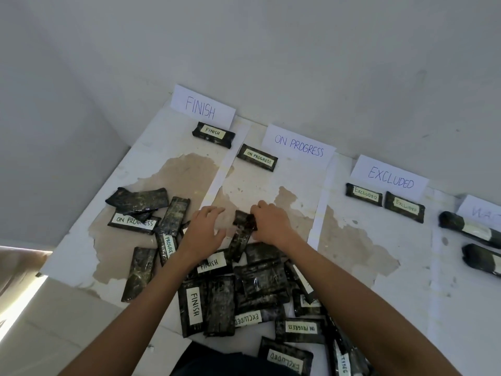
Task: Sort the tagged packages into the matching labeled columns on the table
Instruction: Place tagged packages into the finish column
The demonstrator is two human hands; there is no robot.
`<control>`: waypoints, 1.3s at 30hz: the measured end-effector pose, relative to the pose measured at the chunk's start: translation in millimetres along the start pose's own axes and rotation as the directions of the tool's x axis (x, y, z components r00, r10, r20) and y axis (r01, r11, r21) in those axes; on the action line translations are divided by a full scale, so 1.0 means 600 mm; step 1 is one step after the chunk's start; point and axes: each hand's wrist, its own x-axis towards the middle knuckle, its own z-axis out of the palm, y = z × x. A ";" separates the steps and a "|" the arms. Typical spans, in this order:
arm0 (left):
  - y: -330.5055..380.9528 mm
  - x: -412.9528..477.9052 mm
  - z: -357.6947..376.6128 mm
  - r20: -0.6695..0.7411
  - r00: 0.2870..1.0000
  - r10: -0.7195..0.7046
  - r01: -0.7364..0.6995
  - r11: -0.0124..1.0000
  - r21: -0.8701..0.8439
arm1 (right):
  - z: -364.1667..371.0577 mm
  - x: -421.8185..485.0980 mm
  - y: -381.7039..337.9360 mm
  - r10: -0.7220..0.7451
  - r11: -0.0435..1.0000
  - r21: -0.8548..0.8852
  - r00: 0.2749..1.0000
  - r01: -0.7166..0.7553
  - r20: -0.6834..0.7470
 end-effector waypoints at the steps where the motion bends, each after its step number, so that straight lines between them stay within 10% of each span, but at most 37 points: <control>1: 0.002 -0.001 -0.002 -0.008 1.000 0.000 0.000 1.000 -0.013 | -0.009 -0.005 0.008 0.077 0.983 0.170 0.997 -0.072 -0.021; 4: 0.012 -0.001 -0.003 -0.001 1.000 0.026 -0.026 1.000 0.001 | -0.040 -0.029 0.033 0.187 0.568 0.806 0.980 -0.165 0.069; 8: 0.055 0.001 0.002 0.120 0.992 0.041 -0.020 0.985 -0.170 | -0.048 -0.056 0.044 0.067 -0.018 0.993 0.991 -0.115 0.116; 18: 0.099 0.004 0.021 0.162 0.955 -0.248 0.295 0.758 -0.582 | -0.027 -0.079 0.045 0.132 -0.222 0.970 0.983 -0.100 0.131; 22: 0.109 -0.004 0.028 0.227 0.949 -0.220 0.314 0.749 -0.584 | -0.030 -0.081 0.041 0.272 -0.170 0.977 0.946 -0.132 0.175; 26: 0.120 0.000 0.023 0.225 0.930 -0.291 0.365 0.662 -0.655 | -0.049 -0.084 0.034 0.215 0.091 0.973 0.959 -0.210 0.187; 31: 0.119 0.010 0.005 0.203 0.912 -0.355 0.386 0.581 -0.717 | -0.068 -0.074 0.006 0.184 0.510 0.854 0.983 -0.109 0.015; 39: 0.074 0.038 -0.033 0.136 0.907 -0.400 0.354 0.543 -0.762 | -0.082 -0.018 -0.057 0.139 0.760 0.650 0.968 0.033 -0.211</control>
